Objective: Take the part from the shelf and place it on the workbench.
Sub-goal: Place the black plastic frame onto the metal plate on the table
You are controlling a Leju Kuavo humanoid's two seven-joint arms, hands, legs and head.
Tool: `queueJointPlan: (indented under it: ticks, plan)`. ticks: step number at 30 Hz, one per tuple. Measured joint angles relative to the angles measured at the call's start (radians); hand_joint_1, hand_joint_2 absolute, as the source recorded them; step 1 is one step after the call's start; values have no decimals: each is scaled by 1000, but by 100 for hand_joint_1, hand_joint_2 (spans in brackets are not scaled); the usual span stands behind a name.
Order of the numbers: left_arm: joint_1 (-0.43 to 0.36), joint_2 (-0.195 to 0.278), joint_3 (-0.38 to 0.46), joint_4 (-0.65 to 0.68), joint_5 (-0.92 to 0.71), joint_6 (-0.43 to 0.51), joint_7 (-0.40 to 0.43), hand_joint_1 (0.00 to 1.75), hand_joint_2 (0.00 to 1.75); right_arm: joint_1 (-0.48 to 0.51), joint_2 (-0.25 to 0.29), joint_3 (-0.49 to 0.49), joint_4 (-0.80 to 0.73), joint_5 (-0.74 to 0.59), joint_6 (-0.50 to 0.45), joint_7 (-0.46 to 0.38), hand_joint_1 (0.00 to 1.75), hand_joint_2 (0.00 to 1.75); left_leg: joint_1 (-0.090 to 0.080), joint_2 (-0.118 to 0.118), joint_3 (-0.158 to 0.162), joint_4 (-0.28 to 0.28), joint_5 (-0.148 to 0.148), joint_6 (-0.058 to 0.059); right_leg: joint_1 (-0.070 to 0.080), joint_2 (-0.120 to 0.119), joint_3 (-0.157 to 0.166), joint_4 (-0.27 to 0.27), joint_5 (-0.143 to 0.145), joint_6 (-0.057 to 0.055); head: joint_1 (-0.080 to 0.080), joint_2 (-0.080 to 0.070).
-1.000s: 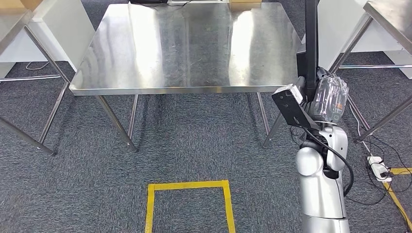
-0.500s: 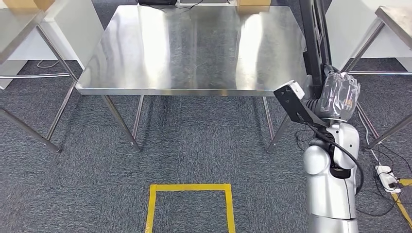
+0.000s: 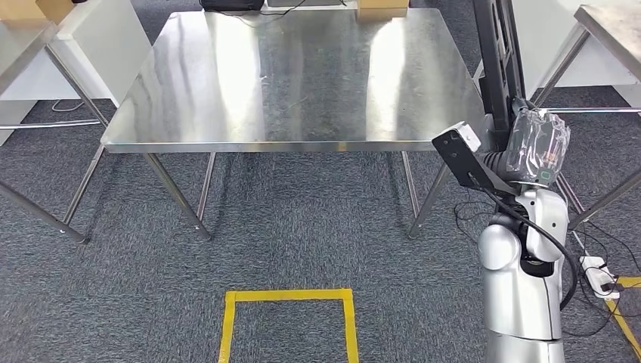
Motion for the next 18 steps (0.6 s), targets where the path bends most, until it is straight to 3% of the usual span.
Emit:
queueJointPlan:
  ticks: [2, 5, 7, 9, 10, 11, 12, 14, 16, 18]
  plan:
    - [-2, 0, 0, 0, 1, 1, 1, 0, 175, -4, 0, 0, 2, 0, 1, -1, 175, 175, -8, 3, 11, -26, -1, 6, 1, -1, -1, -2, -3, 6, 1, 0]
    - [-3, -1, 0, 0, 1, 2, 1, 0, 175, -6, -1, -1, 4, 1, 2, -1, 175, 175, -3, 0, 25, -47, 5, 12, -2, -3, -7, 14, -15, 16, 2, 0]
    - [-4, -3, 0, 0, 1, 2, 1, 0, 175, -10, -4, -2, 5, 2, 2, -2, 175, 175, 2, -2, 38, -60, 8, 17, -3, -2, -52, 105, -55, 16, 4, 0]
    - [-5, -5, 0, 0, 1, 2, 1, 0, 175, -11, -5, -2, 8, 4, 2, -3, 175, 175, 2, -5, 41, -61, 6, 19, -6, -1, -125, 240, -100, 16, 4, 0]
    - [-5, -7, 0, 0, 2, 2, 1, 0, 175, -10, -6, -2, 10, 8, 2, -3, 175, 175, 3, -7, 42, -60, 4, 19, -8, -1, -152, 279, -106, 21, 5, 0]
    - [-5, -8, 0, 0, 2, 2, 1, 0, 175, -9, -6, -2, 11, 13, 2, -2, 175, 175, 3, -9, 45, -60, 1, 18, -10, -1, -159, 280, -95, 30, 5, 0]
    - [-5, -9, 1, 0, 1, 1, 1, 0, 175, -9, -6, -2, 12, 20, 4, 0, 175, 175, 4, -12, 49, -59, -2, 15, -14, -2, -146, 238, -69, 41, 6, 0]
    - [-5, -12, 1, 0, -2, -1, 2, 0, 175, -10, -5, -2, 13, 43, 11, 9, 175, 175, 6, -16, 57, -54, -12, 5, -20, -2, -81, 91, -1, 60, 5, 0]
    - [-5, -12, 0, 0, -6, -5, 4, 0, 175, -13, -4, 0, 15, 71, 28, 23, 175, 175, 4, -20, 59, -47, -22, -7, -20, -2, -38, 3, 33, 56, 6, 0]
    - [-5, -13, 0, 0, -10, -9, 6, 0, 175, -20, -4, 0, 24, 100, 48, 41, 175, 175, 2, -20, 56, -44, -27, -16, -16, 0, -34, -5, 34, 40, 6, 0]
